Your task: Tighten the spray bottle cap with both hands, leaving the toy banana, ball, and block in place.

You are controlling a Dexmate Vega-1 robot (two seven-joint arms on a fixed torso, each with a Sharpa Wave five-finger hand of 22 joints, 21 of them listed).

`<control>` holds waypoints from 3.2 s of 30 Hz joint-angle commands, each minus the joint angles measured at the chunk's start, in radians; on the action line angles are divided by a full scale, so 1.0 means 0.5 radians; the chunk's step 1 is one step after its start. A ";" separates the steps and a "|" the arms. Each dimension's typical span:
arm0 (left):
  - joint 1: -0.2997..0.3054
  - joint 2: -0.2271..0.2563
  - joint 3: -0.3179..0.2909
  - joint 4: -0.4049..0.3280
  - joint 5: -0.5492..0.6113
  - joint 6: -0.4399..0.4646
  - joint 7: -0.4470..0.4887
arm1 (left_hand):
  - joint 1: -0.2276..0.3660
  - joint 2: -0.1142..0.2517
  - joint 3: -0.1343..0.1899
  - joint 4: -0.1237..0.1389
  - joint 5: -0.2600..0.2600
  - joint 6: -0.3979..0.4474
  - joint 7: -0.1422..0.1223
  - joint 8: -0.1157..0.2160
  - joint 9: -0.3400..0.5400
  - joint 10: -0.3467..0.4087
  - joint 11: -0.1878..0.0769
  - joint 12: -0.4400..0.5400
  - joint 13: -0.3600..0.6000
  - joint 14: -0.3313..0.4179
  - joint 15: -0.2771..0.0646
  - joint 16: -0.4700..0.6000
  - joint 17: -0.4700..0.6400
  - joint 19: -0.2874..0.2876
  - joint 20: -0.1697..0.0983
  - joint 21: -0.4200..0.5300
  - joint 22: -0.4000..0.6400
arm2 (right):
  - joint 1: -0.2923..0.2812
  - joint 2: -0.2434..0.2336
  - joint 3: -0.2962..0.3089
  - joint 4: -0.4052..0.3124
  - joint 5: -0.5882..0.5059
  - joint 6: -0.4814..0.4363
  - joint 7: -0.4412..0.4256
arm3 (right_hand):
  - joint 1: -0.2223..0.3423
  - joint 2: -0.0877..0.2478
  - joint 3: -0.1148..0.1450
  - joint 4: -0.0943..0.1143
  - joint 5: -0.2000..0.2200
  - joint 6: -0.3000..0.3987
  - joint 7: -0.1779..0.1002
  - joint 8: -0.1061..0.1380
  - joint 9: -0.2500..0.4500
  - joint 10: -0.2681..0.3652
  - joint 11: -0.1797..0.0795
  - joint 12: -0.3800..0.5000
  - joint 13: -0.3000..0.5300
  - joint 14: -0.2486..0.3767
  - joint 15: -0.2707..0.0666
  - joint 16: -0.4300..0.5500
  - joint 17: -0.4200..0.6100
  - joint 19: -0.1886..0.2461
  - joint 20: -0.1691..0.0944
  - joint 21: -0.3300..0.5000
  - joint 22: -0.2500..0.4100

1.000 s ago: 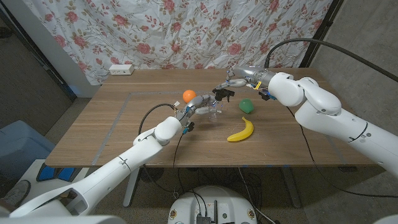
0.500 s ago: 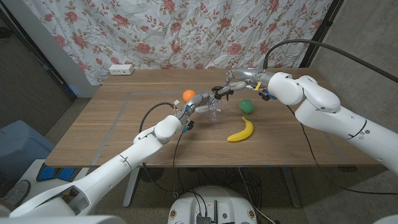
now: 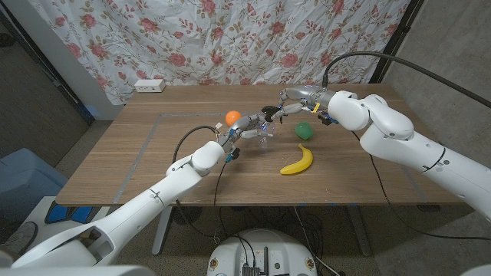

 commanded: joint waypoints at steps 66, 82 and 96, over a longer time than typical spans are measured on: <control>-0.018 -0.034 0.028 0.055 -0.007 -0.036 -0.017 | -0.077 0.315 0.078 0.024 0.009 0.128 0.061 0.129 -0.008 0.050 -0.007 -0.017 0.027 0.022 -0.225 -0.009 0.015 0.017 -0.107 -0.003 0.008 | -0.067 0.234 -0.160 -0.008 -0.413 -0.407 -0.220 | -0.045 0.002 0.016 0.035 0.021 1.250 -0.242 0.573 0.021 0.648 -0.225 0.104 -0.003 0.401 -0.198 0.186 0.065 0.259 -0.102 0.036 0.012; -0.026 -0.039 0.033 0.061 -0.015 -0.035 -0.033 | -0.085 0.319 0.082 0.030 0.008 0.140 0.062 0.138 -0.011 0.063 -0.006 -0.018 0.031 0.034 -0.224 -0.009 0.015 0.023 -0.106 -0.002 0.008 | -0.078 0.301 -0.172 0.030 -0.473 -0.423 -0.267 | -0.005 0.044 0.054 0.036 0.019 1.487 -0.231 0.668 -0.013 0.830 -0.275 0.126 -0.009 0.555 -0.283 0.253 0.073 0.341 -0.134 0.039 0.013; -0.015 -0.042 0.033 0.057 -0.022 -0.030 -0.025 | -0.088 0.322 0.090 0.029 0.009 0.156 0.066 0.149 -0.014 0.082 -0.003 -0.017 0.035 0.045 -0.222 -0.011 0.013 0.030 -0.106 0.000 0.008 | -0.059 0.341 -0.187 0.045 -0.500 -0.460 -0.223 | 0.124 0.114 0.130 -0.002 0.045 1.574 -0.248 0.679 -0.079 0.936 -0.281 0.129 -0.018 0.637 -0.332 0.284 0.064 0.374 -0.163 0.034 0.013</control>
